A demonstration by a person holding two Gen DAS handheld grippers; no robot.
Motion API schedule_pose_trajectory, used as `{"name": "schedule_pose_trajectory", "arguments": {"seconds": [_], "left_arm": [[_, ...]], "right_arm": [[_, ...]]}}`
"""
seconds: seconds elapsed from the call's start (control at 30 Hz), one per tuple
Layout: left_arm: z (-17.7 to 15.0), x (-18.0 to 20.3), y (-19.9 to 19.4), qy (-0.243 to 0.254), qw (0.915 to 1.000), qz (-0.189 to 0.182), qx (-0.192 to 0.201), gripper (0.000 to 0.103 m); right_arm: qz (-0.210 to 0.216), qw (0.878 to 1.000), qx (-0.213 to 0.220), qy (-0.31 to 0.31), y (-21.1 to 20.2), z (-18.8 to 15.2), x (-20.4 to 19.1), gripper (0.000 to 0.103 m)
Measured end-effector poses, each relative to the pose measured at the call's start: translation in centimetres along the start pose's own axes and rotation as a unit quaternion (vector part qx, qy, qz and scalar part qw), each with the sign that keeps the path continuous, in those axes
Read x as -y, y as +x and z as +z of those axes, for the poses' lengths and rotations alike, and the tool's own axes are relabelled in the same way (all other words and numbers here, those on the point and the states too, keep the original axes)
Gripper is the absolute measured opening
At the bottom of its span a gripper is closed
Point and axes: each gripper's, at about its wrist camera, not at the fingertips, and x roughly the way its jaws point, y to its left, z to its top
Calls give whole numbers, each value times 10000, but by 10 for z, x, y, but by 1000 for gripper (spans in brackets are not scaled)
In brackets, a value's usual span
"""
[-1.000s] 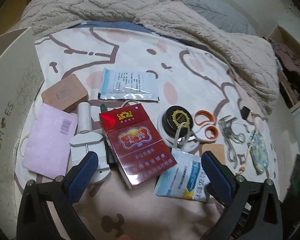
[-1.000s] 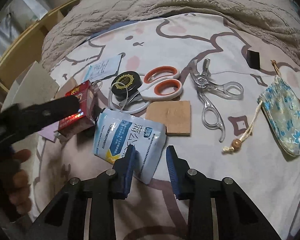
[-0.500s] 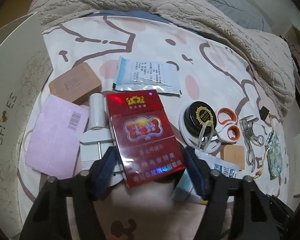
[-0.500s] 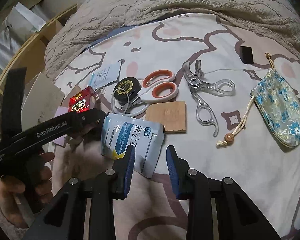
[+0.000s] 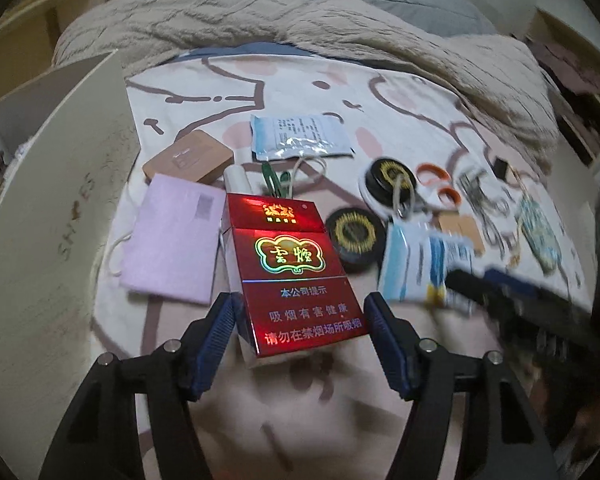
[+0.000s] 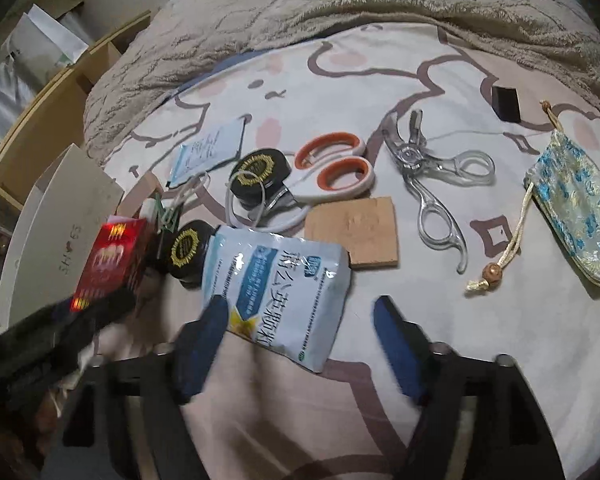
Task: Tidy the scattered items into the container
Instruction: 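Lift the red cigarette pack with the left tool while the right tool lifts the white sachet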
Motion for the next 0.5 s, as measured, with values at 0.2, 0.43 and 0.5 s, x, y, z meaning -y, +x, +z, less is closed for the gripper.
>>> {"name": "schedule_pose_trajectory", "arguments": {"seconds": [0.2, 0.43, 0.5], "left_arm": [[-29, 2, -21, 362, 9992, -150, 35, 66], [-61, 4, -35, 681, 9975, -175, -13, 65], [-70, 2, -36, 731, 9972, -173, -29, 65]], "right_arm": [[-131, 9999, 15, 96, 8, 1, -4, 78], [-403, 9990, 207, 49, 15, -5, -21, 95], [-546, 9983, 220, -33, 19, -6, -27, 95]]}}
